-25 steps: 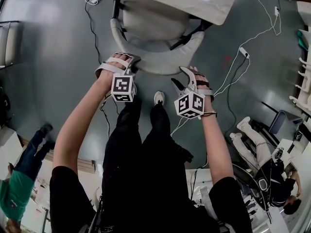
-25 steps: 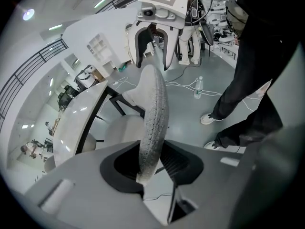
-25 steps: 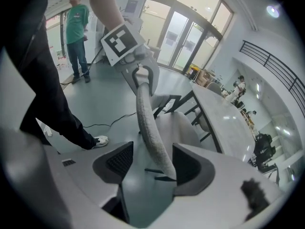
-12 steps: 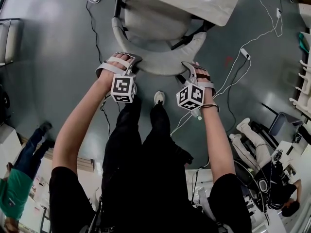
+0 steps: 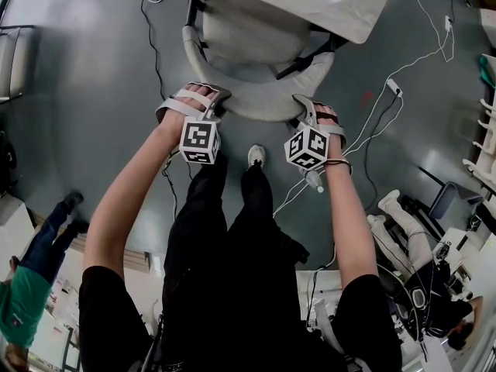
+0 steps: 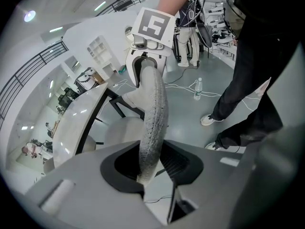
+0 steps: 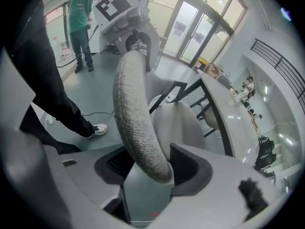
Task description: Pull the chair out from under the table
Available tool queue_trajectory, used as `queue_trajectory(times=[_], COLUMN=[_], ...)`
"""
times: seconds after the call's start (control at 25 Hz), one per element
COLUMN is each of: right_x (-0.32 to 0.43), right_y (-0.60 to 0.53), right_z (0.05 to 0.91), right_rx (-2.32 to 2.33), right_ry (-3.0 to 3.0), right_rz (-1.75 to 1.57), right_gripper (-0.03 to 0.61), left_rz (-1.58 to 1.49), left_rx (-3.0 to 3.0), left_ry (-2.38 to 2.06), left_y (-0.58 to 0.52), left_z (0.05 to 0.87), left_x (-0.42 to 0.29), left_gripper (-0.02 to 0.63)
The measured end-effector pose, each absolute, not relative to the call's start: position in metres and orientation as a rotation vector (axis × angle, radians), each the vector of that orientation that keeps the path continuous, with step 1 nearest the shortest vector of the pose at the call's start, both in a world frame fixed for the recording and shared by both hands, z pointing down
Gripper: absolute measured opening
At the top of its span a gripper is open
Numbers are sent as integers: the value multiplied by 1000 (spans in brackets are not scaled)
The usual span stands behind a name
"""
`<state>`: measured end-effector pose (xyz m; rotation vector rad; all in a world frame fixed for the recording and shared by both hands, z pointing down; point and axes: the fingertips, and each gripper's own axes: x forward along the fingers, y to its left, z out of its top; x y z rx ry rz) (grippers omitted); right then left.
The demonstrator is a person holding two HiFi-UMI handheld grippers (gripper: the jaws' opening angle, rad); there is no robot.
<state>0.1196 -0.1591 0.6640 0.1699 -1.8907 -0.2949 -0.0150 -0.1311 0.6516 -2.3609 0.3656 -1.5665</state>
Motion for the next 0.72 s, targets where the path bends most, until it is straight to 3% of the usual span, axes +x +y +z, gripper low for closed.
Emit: queue_trajectory(times=[0.28, 0.72], right_x=[118, 118], right_y=[-158, -157], right_z=[666, 668], right_rx=[154, 119], right_ry=[-1892, -1867], right_rz=[-306, -306], right_gripper=[175, 149], left_rz=[-1565, -1574], left_rx=[-2357, -2355], left_ry=[373, 349], left_y=[-131, -131], left_z=[650, 651], left_x=[-15, -15], left_gripper=[121, 115])
